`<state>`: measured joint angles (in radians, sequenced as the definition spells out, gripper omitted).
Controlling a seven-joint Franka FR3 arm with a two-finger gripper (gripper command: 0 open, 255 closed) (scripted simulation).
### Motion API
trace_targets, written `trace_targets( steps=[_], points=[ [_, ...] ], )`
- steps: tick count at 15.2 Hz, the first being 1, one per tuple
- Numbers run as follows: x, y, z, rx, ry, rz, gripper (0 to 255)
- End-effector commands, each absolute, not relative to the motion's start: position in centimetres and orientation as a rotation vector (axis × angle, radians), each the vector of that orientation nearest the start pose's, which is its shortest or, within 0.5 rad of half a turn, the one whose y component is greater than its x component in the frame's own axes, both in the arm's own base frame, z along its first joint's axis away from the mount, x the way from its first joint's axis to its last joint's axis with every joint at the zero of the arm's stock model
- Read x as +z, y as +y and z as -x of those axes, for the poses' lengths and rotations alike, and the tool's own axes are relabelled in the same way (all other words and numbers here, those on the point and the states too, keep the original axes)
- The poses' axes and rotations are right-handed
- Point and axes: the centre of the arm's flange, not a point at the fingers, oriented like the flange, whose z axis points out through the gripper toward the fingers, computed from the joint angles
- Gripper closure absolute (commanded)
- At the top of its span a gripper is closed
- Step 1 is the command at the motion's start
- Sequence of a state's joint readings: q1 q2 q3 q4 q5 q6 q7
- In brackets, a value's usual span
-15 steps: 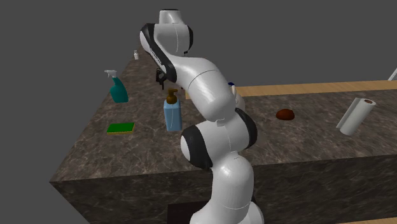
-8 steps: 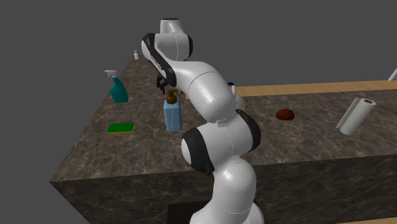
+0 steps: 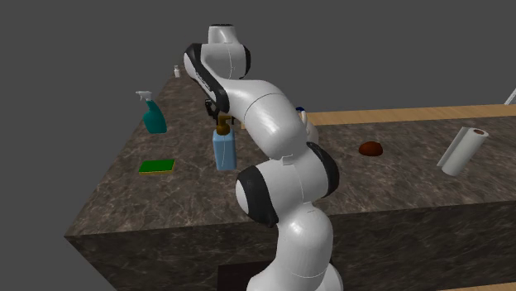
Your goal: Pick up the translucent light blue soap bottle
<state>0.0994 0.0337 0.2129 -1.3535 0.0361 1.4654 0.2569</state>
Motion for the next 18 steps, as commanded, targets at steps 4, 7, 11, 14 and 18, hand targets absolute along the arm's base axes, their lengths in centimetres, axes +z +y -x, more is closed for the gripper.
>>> trace_targets(
  steps=[4,7,11,14,18],
  points=[
    [70.7,17.1,-52.4,-0.096,-0.093,3.075,255],
    [72.3,17.1,-52.4,-0.096,-0.093,3.075,255],
    [74.4,17.1,-52.4,-0.096,-0.093,3.075,255],
    [76.0,17.1,-52.4,-0.096,-0.093,3.075,255],
    [77.7,17.1,-52.4,-0.096,-0.093,3.075,255]
  ],
)
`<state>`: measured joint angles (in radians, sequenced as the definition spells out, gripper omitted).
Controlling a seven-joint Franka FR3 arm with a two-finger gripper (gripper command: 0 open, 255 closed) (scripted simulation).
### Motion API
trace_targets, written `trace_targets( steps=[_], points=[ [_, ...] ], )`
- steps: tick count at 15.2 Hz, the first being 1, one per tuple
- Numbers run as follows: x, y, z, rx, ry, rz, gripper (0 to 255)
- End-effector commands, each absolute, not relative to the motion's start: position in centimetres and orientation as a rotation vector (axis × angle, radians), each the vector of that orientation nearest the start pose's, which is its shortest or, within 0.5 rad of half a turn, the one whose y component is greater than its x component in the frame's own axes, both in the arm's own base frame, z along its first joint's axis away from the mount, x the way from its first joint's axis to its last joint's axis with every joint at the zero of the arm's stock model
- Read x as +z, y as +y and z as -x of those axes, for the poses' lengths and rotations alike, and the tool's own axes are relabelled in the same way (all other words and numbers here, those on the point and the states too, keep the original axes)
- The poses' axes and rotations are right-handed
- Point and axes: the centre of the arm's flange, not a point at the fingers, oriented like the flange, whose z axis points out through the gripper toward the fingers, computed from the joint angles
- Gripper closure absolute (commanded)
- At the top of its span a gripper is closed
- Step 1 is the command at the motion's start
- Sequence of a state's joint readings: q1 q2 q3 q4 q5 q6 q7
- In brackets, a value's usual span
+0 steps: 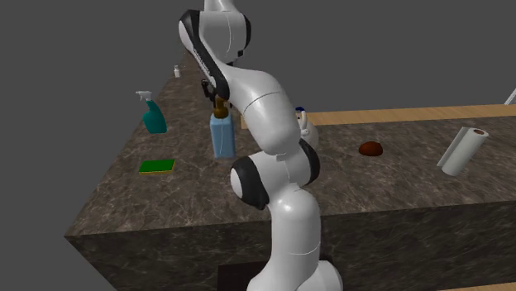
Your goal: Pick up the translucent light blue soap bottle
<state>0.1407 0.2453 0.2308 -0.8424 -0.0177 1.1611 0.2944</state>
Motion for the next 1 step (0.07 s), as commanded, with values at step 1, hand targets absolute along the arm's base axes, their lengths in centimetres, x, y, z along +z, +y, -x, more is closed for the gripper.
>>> trace_targets(
  steps=[1],
  points=[
    [77.68,17.12,-52.40,-0.096,-0.093,3.075,255]
  ],
)
